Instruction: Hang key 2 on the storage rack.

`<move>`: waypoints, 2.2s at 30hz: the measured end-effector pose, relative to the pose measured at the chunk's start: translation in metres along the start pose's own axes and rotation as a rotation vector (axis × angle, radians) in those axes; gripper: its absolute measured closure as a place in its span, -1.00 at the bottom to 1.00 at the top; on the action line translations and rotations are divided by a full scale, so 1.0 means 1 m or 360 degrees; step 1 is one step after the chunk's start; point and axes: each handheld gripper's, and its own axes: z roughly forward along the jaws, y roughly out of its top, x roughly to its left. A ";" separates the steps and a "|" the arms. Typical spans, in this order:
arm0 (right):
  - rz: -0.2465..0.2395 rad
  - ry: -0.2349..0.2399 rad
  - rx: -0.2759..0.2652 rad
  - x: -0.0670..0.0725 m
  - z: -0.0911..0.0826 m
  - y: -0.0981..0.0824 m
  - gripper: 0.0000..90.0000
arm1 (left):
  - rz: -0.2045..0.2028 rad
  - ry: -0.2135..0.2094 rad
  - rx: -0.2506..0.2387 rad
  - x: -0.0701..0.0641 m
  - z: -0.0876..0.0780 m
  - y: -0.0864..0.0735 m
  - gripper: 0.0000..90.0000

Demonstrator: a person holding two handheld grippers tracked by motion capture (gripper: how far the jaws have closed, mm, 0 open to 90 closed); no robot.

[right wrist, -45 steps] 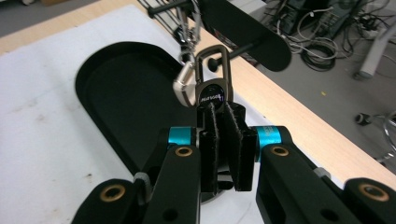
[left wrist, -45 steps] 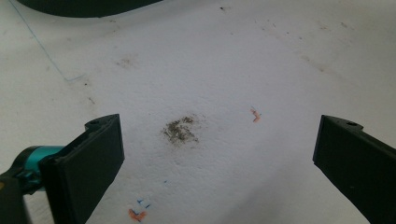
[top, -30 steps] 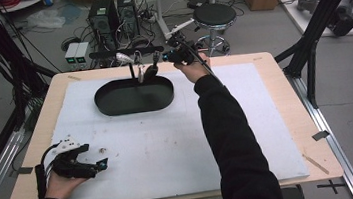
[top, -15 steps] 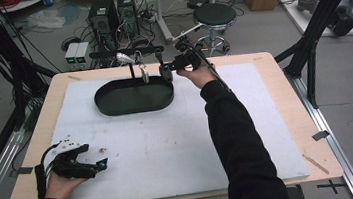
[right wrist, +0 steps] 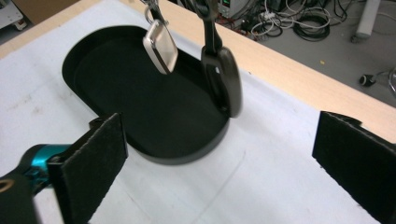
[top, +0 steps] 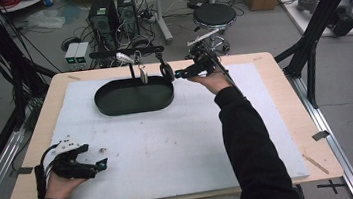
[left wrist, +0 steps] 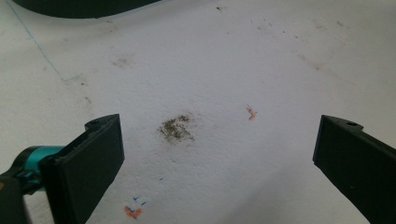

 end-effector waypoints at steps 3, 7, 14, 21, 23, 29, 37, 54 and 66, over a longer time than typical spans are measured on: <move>0.0022 -0.0003 -0.0022 -0.005 -0.006 -0.010 -0.95 | 0.0001 0.0001 0.0001 0.000 0.000 0.000 -0.95; 0.0047 -0.0014 -0.0021 -0.009 -0.013 -0.022 -0.96 | 0.0003 0.0002 0.0006 0.000 0.000 0.000 -0.95; 0.0099 -0.0016 -0.0033 -0.018 -0.026 -0.045 -0.96 | 0.0005 0.0004 0.0009 0.000 0.000 0.000 -0.95; 0.0155 -0.0021 -0.0084 -0.025 -0.042 -0.064 -0.96 | 0.0003 0.0005 0.0012 0.000 0.001 0.000 -0.95; 0.0158 -0.0024 -0.0086 -0.025 -0.046 -0.068 -0.96 | 0.0002 0.0005 0.0012 0.000 0.001 0.000 -0.95; 0.0124 -0.0048 -0.0110 -0.025 -0.054 -0.085 -0.96 | 0.0003 0.0004 0.0016 0.000 0.001 0.000 -0.95; 0.0111 -0.0061 -0.0088 -0.025 -0.062 -0.106 -0.96 | -0.0003 0.0005 0.0017 0.000 0.001 0.000 -0.95; 0.0082 -0.0134 -0.0121 -0.021 -0.074 -0.143 -0.96 | 0.0000 0.0005 0.0021 0.000 0.001 0.000 -0.95; 0.0083 -0.0143 -0.0158 -0.017 -0.079 -0.182 -0.96 | 0.0005 0.0004 0.0026 0.000 0.001 0.000 -0.95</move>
